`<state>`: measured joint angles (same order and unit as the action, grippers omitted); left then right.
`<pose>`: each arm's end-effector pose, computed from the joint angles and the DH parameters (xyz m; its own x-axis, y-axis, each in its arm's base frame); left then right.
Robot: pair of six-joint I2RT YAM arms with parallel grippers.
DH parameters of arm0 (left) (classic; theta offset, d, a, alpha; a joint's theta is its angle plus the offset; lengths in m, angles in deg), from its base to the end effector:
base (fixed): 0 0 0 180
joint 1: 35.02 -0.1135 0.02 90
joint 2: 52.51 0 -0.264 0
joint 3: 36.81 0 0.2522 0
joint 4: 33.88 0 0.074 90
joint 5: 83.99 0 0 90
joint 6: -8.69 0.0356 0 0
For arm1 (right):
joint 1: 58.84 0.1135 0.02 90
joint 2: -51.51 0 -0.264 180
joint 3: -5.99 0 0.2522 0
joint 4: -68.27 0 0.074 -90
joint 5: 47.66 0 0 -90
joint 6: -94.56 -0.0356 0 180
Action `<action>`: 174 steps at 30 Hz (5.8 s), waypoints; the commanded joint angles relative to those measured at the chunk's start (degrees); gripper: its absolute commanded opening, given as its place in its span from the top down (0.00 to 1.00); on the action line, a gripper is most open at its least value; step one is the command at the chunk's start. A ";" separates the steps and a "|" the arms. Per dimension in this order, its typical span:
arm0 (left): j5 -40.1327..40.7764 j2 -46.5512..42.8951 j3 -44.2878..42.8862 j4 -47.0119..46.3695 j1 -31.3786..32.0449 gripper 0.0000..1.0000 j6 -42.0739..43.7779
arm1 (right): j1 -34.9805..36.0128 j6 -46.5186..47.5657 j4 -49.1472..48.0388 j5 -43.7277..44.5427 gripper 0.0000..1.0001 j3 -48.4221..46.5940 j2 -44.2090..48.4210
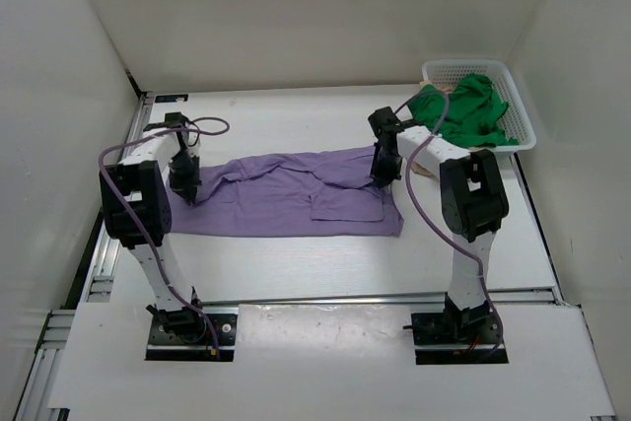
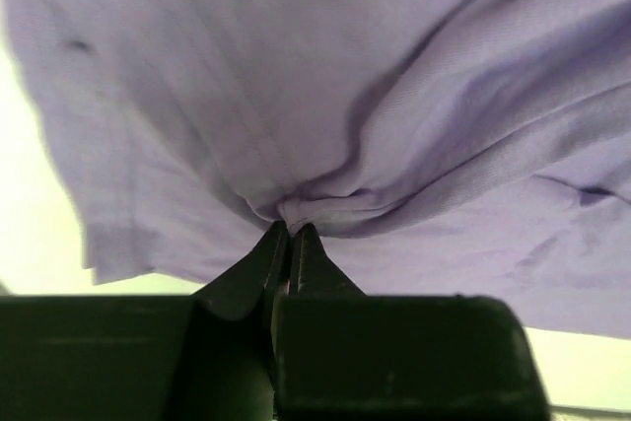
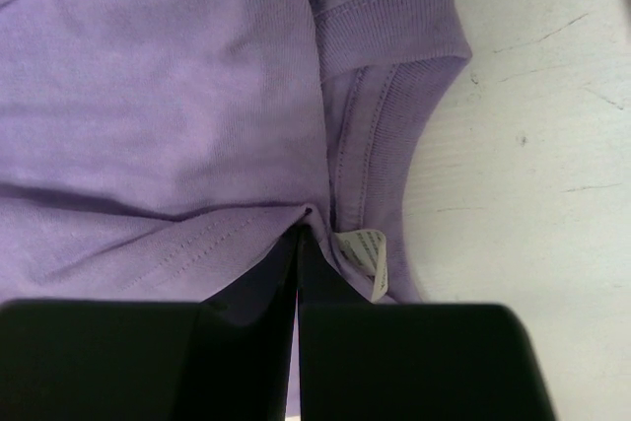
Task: Fold and stack the t-shirts
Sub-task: Fold the other side of the tshirt into a rectangle
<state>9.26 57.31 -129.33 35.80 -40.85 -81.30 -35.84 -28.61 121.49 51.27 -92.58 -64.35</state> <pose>0.3540 0.0382 0.1775 -0.9935 -0.1013 -0.0527 -0.1042 0.9929 0.0566 0.3818 0.1560 0.1732 -0.9115 0.2003 -0.3593 0.1916 0.9796 0.0601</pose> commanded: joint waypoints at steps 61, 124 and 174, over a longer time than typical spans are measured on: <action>17.32 7.77 -20.46 -1.44 -4.19 0.90 -0.01 | -6.92 2.49 3.08 -16.40 1.00 -3.87 17.59; -1.32 24.56 -40.07 -16.37 47.40 0.43 -0.01 | -10.96 -12.19 -4.22 -20.18 1.00 -29.62 -16.60; -6.50 17.00 -32.95 -11.54 40.98 0.75 -0.01 | -9.82 -3.04 -5.45 -20.44 1.00 -2.10 5.55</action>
<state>4.49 75.17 -159.53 23.84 1.75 -81.28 -45.58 -32.12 117.25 31.79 -94.20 -60.04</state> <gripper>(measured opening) 0.252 0.002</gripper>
